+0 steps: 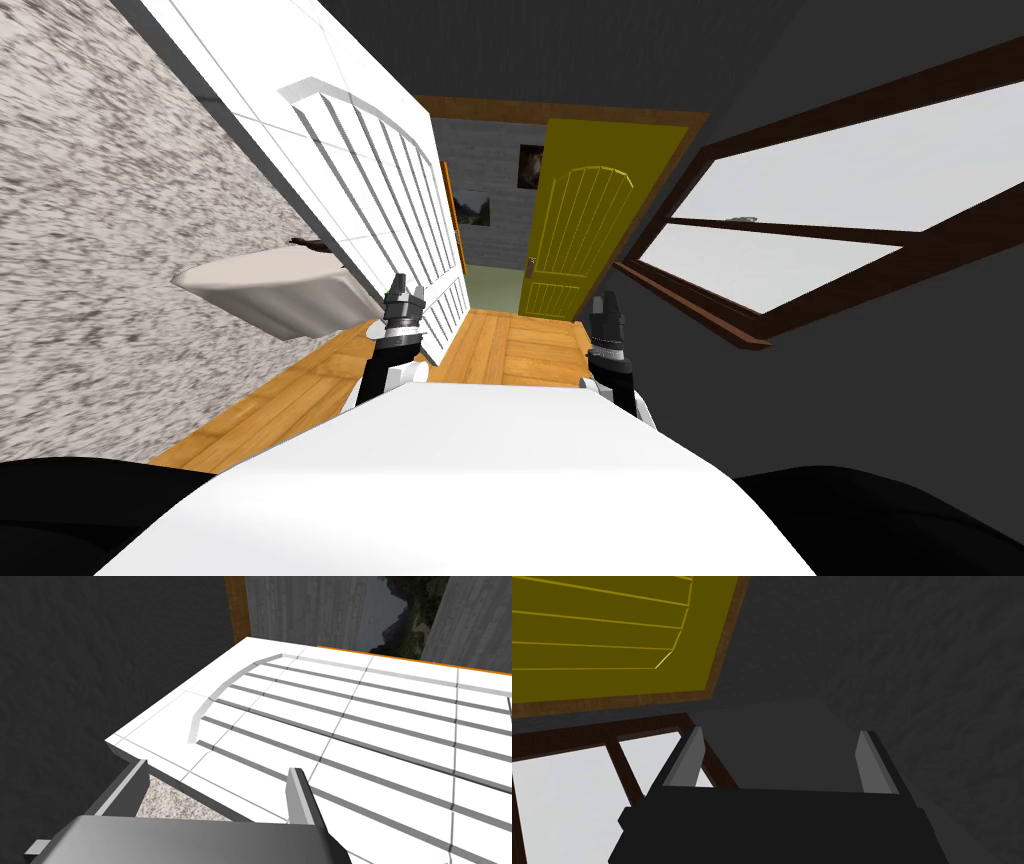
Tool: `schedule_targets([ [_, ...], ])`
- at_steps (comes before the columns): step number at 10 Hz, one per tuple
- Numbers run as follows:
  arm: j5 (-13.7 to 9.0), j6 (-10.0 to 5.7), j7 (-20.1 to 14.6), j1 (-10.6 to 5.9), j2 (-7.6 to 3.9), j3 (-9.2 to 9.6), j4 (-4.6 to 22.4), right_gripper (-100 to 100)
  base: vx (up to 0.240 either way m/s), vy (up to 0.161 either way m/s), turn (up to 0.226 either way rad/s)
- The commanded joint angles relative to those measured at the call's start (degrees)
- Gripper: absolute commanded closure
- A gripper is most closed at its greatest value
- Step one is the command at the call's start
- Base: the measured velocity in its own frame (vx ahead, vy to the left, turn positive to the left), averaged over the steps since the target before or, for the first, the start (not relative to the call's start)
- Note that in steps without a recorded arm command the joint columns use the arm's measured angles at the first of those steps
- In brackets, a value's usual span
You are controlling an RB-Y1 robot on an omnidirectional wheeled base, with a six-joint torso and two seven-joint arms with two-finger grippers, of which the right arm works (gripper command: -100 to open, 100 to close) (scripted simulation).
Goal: Pull the door open
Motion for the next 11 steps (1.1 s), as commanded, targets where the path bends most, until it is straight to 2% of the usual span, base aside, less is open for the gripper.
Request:
schedule_targets([
  [1,-0.41,0.05,0.06,-1.10,-0.25,0.01,1.73,-100,0.036,0.004,-0.003],
  [8,-2.43,0.28,0.34,-6.54,-1.20,0.03,10.24,-100,0.083,0.001,-0.003],
  [11,-3.56,0.41,0.49,-9.55,-1.60,0.05,14.96,-100,0.083,-0.013,-0.003],
])
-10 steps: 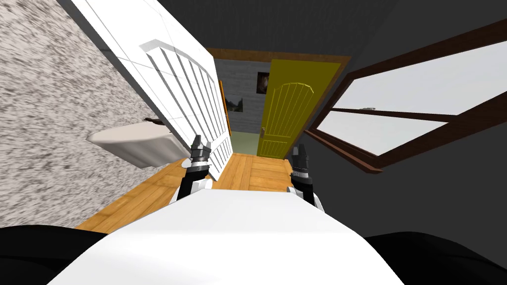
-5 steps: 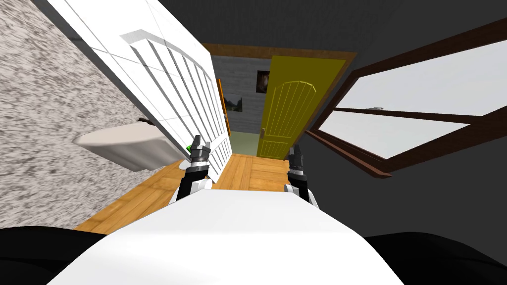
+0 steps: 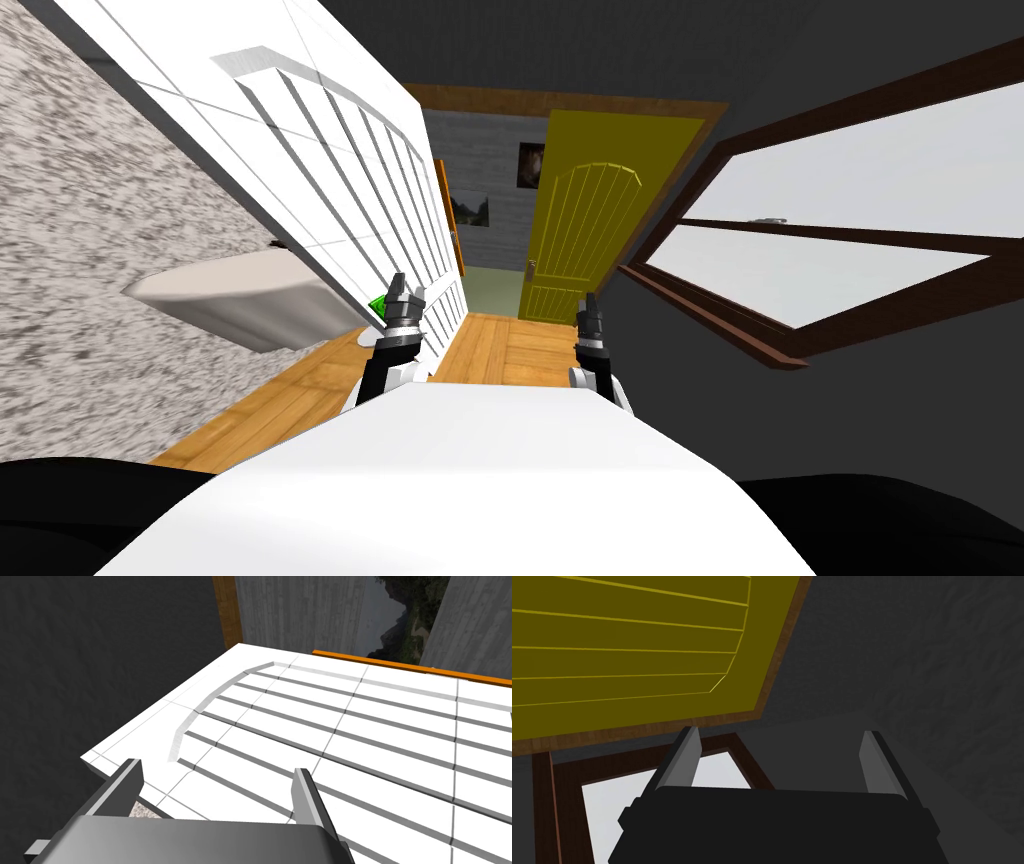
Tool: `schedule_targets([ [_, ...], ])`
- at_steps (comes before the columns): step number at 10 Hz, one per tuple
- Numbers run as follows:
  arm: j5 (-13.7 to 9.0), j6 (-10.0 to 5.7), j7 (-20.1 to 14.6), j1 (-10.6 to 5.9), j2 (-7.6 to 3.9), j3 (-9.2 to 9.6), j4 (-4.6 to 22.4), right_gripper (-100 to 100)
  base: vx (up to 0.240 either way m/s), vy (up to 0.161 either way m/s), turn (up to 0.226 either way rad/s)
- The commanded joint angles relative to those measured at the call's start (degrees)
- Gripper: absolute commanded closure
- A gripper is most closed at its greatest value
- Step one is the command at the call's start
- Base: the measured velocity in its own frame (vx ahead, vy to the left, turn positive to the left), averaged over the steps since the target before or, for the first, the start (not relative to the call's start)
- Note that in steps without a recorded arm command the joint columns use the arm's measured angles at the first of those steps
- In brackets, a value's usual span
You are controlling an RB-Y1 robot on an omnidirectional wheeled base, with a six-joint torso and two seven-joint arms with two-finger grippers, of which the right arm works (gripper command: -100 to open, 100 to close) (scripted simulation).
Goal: Pull the door open
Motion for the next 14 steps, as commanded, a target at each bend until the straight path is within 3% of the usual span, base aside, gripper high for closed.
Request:
schedule_targets([
  [1,-0.69,0.06,-0.02,-1.74,-0.32,-0.13,2.68,-100,0.079,0.006,-0.007],
  [6,-2.91,0.32,0.28,-7.70,-0.90,-0.10,11.40,-100,0.103,0.000,-0.004],
  [7,-2.91,0.32,0.28,-7.70,-0.90,-0.10,12.03,-100,0.050,0.002,0.001],
  [11,-4.87,0.54,0.55,-12.95,-1.26,-0.07,19.89,-100,0.081,0.004,-0.006],
  [12,-4.87,0.54,0.55,-12.95,-1.26,-0.07,20.25,-100,0.066,-0.003,0.000],
  [14,-5.89,0.66,0.70,-15.70,-1.40,-0.05,24.55,-100,0.056,-0.004,-0.006],
])
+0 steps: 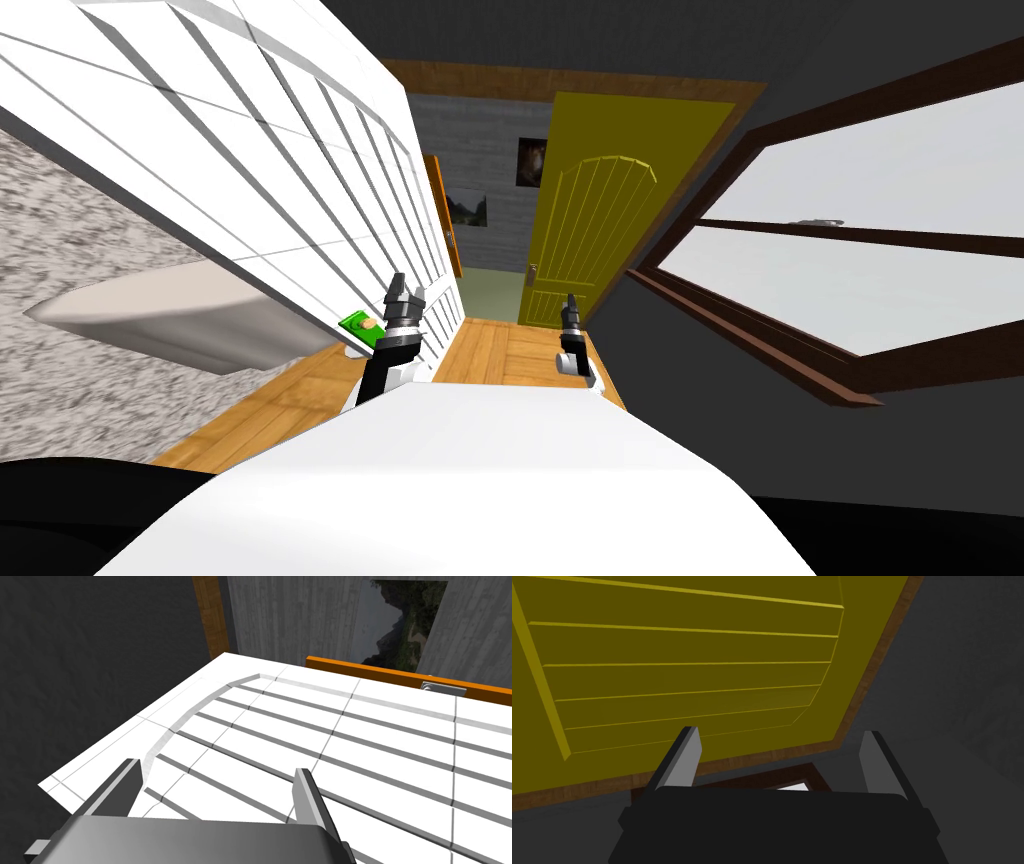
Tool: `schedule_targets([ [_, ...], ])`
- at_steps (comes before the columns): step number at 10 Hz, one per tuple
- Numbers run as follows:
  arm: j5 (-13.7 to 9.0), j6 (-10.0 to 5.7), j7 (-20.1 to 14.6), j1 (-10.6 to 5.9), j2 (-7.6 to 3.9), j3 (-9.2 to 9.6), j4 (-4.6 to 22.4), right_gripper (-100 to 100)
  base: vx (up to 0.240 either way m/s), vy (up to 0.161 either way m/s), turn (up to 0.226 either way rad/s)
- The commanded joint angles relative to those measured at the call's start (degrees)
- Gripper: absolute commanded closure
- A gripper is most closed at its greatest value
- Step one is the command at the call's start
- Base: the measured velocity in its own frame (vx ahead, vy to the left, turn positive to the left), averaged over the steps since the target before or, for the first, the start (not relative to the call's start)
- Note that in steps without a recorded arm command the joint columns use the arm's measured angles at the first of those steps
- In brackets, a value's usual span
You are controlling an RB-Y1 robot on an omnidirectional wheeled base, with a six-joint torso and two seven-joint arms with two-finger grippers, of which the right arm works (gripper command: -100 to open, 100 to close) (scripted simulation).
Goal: Pull the door open
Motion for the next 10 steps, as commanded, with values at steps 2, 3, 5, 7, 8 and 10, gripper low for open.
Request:
schedule_targets([
  [2,-1.46,0.29,-0.03,-3.42,-0.44,-0.08,4.55,-100,0.092,-0.002,-0.006],
  [3,-1.46,0.29,-0.03,-3.42,-0.44,-0.08,5.46,-100,0.081,-0.003,0.002],
  [5,-2.51,0.41,0.11,-6.24,-0.52,-0.07,9.05,-100,0.079,-0.001,-0.006],
  [7,-3.04,0.47,0.19,-7.66,-0.56,-0.06,11.67,-100,0.058,0.005,-0.001],
  [8,-3.04,0.47,0.19,-7.66,-0.56,-0.06,12.11,-100,0.041,0.007,-0.003],
  [10,-4.09,0.60,0.33,-10.49,-0.58,-0.04,16.05,-100,0.059,-0.005,-0.005],
])
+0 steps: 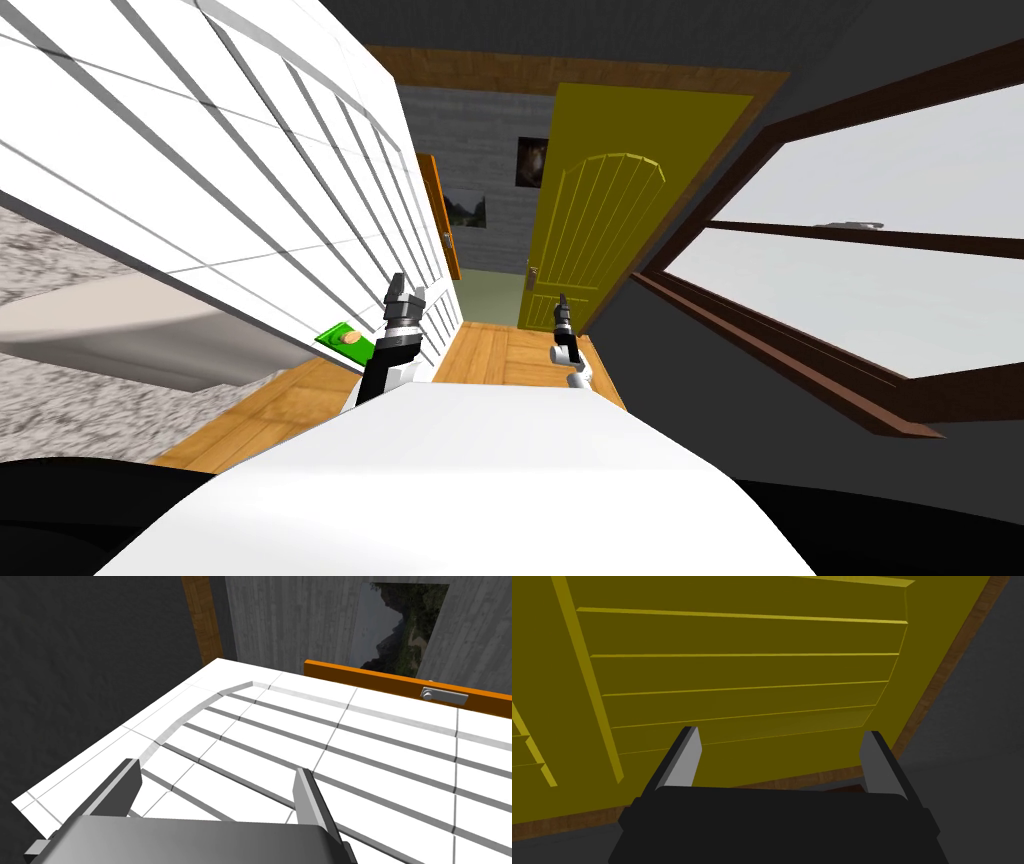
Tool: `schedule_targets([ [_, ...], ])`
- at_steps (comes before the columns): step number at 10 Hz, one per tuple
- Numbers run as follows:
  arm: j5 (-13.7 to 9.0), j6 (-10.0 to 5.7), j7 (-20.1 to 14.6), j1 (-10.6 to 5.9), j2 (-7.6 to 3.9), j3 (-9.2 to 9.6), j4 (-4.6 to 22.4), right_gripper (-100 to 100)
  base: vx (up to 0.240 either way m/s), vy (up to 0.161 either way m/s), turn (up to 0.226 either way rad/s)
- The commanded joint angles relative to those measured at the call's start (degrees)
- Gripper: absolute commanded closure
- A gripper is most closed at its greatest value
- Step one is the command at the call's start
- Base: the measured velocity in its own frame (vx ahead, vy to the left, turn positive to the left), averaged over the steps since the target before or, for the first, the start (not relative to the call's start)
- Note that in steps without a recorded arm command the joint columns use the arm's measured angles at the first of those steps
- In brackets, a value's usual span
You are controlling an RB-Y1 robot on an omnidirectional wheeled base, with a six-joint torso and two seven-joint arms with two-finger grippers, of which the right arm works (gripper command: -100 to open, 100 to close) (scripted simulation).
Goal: Pull the door open
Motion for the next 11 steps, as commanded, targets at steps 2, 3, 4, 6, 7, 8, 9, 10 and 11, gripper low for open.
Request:
schedule_targets([
  [2,-0.84,0.33,0.18,-2.19,0.03,0.02,3.53,-100,0.079,-0.002,-0.002],
  [3,-1.37,0.39,0.25,-3.61,0.02,0.02,5.35,-100,0.067,0.010,-0.008],
  [4,-1.37,0.39,0.25,-3.61,0.02,0.02,5.75,-100,0.050,0.004,-0.001],
  [6,-1.88,0.45,0.32,-4.98,0.05,0.03,7.90,-100,0.051,0.000,-0.002],
  [7,-2.39,0.51,0.39,-6.35,0.07,0.04,10.05,-100,0.048,0.002,-0.006],
  [8,-2.39,0.51,0.39,-6.35,0.07,0.04,10.05,-100,0.040,0.002,-0.001],
  [9,-2.90,0.57,0.47,-7.73,0.09,0.04,12.20,-100,0.053,0.005,-0.005],
  [10,-3.41,0.63,0.54,-9.10,0.12,0.05,13.79,-100,0.078,-0.002,-0.006],
  [11,-3.41,0.63,0.54,-9.10,0.12,0.05,14.35,-100,0.064,-0.004,0.000],
])
